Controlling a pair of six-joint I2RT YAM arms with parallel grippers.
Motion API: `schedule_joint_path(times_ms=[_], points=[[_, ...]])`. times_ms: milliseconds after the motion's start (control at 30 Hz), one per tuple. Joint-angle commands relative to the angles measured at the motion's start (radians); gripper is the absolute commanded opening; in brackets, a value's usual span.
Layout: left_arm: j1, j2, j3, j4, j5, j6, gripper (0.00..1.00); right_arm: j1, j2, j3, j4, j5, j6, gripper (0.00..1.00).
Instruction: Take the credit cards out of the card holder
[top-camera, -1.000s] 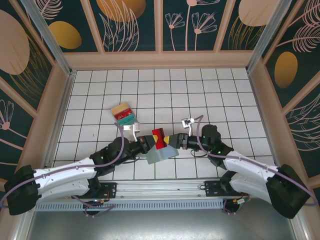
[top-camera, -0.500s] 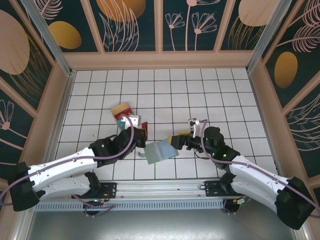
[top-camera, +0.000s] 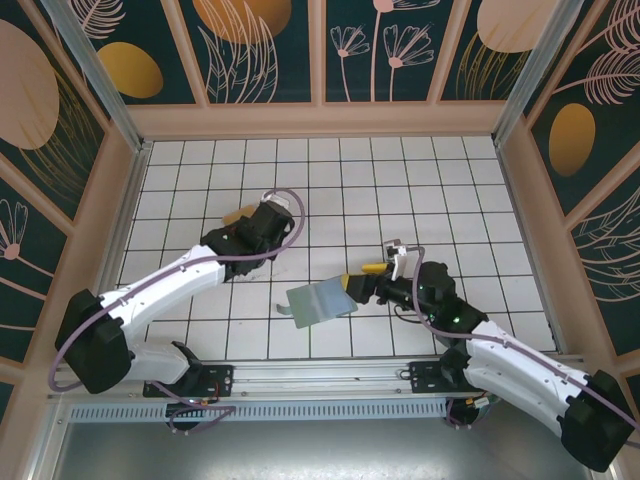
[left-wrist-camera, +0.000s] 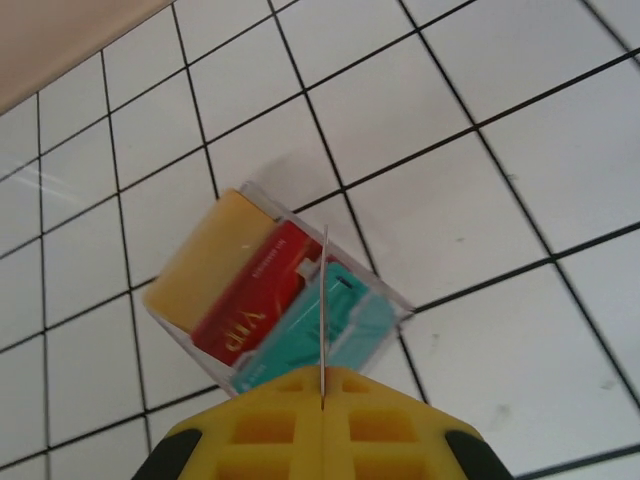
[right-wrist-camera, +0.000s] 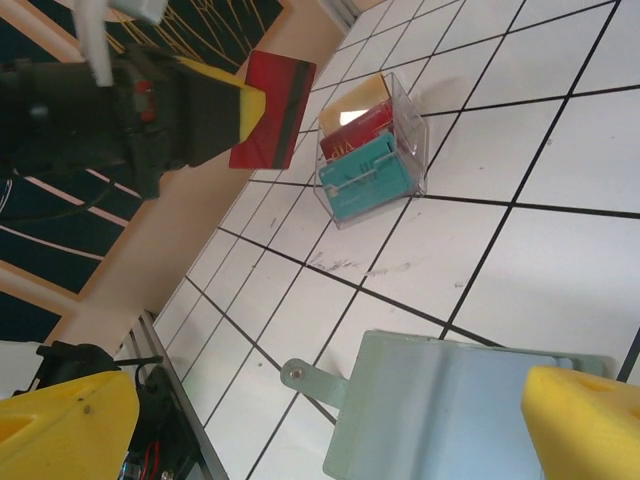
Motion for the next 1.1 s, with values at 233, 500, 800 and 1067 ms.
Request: schedule_joint_path(times_ms=[233,500,800,1067], points=[[0.125,0.056,0.014,0.077,0.113,0.542,0.0,0.006,-0.019,-0.02,-0.011,0.027,-0.001,0.99],[0.146,0.078,-0.077,0.168,0.103,0.678,0.0,0.006,-0.011,-0.026,-0.001,0.032,0.001,0.99],[0.182,0.139,-0.09,0.206,0.113,0.701,0.0,0.007,0.017,-0.022,0.002,0.022,0.002,0.99],[0.206,0.198,-0.065,0.214,0.115,0.7,0.0,0.007,0.016,-0.025,0.002,0.019,0.002,0.99]])
